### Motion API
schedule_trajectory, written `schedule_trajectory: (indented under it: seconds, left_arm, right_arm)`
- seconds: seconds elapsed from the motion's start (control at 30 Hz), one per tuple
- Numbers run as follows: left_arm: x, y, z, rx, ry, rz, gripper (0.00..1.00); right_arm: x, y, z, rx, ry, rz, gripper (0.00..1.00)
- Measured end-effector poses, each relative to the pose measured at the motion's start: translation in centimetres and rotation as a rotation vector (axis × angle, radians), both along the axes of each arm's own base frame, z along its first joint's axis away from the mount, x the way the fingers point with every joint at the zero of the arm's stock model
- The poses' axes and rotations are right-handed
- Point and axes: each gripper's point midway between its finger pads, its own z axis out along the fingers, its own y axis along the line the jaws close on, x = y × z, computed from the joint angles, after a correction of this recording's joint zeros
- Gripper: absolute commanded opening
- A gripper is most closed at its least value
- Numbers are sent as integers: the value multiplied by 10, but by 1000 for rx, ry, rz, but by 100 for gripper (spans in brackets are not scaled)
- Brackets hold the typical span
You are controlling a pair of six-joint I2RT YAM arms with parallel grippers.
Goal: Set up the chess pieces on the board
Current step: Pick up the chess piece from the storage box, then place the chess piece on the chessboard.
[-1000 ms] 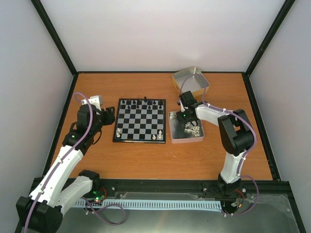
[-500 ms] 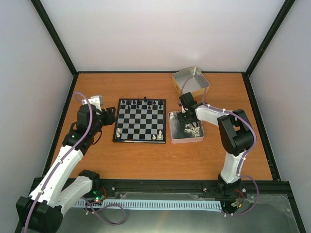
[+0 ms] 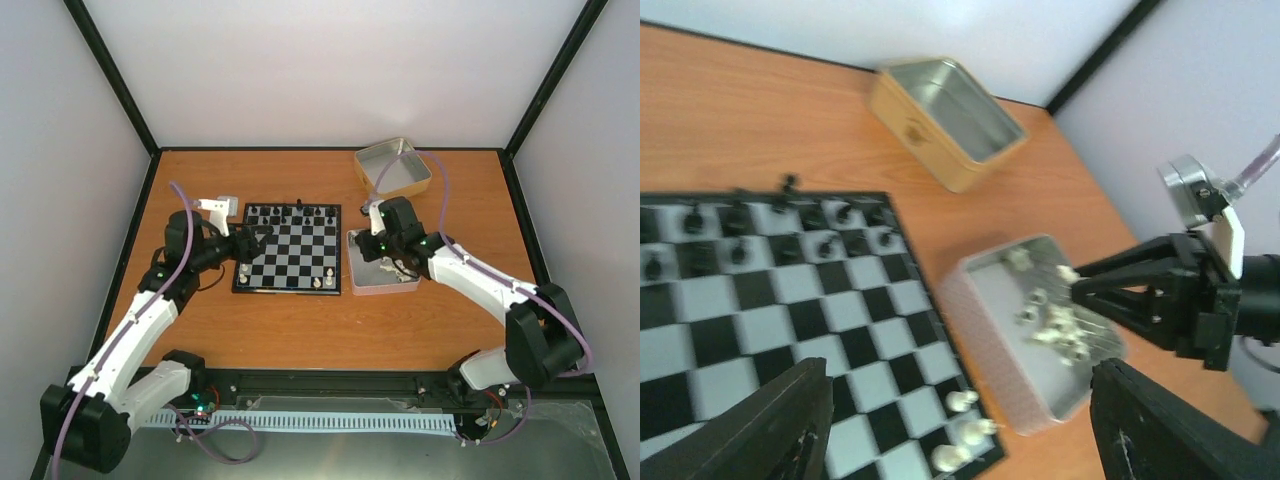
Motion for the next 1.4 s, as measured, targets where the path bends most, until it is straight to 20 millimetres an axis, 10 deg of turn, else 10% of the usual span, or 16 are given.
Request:
schedule_trajectory:
  seconds: [0.43,1.17,1.4]
  left_arm:
    - [-22,-75,-18,-325,305,-357,66]
    - [-40,-99,-45,-378,510,-463,8]
    - [-38,-95,-50,-343,508,-428,6]
  right_arm:
    - [-82,119,70,373,-65,452,16]
    - [-93,139,60,408,-6,523,17]
    - [-91,138,58,403,4,499,50]
